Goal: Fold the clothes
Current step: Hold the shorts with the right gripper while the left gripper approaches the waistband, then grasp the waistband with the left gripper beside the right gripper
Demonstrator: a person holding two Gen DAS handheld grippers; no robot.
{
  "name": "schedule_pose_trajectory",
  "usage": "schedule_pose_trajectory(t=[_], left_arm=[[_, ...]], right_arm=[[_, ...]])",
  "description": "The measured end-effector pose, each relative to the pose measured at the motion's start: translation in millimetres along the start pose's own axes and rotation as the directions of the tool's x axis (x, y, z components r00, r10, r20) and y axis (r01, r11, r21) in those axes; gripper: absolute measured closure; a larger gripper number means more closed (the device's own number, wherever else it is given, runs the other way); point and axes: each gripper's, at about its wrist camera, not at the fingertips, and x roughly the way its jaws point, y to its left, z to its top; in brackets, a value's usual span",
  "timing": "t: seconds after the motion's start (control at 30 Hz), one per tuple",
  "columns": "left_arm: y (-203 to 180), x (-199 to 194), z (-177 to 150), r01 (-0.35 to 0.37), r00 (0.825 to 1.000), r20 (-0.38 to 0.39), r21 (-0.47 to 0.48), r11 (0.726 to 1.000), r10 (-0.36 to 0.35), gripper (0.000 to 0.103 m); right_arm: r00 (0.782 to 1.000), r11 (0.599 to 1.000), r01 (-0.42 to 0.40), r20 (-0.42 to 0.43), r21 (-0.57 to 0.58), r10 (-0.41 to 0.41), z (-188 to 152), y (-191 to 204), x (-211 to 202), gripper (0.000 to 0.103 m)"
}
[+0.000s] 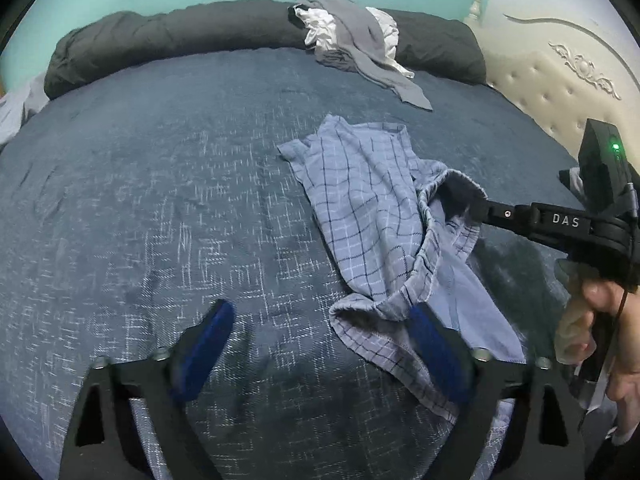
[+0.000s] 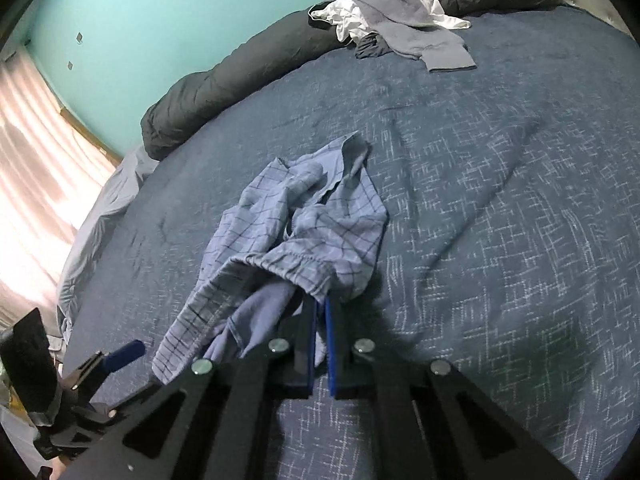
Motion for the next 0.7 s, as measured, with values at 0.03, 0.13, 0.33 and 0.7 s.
schedule_pose_trajectory(t=[0.03,0.13,0.33,0.7], left_arm=[[0,2,0,0.001,1.0,-0.006,0.003,1.0,-0.001,0.03],[-3,7,-1,0.012,1.0,-0.021,0.012,1.0,-0.012,0.039],[-11,6,0,0.082,0.996,-0.022,0.038,0.996,-0.081,0.043],[-21,12,4,0.065,0.998,0.005,0.133,0.989,-0.066,0.069]], right_arm=[[1.0,1.0,-0.003,0.001,-0.001,0.003,0,0,-1,0.099],[1.0,1.0,-0.011,0.002,-0.003,0.011,0,2,-3,0.099],[1.0,1.0,-0.023,-0.012,-0.006,0.023,-4,1,-3,0.099],[0.999,0.999,-0.036,-0.008,-0.009,0.036,-5,1,-6,0.099]])
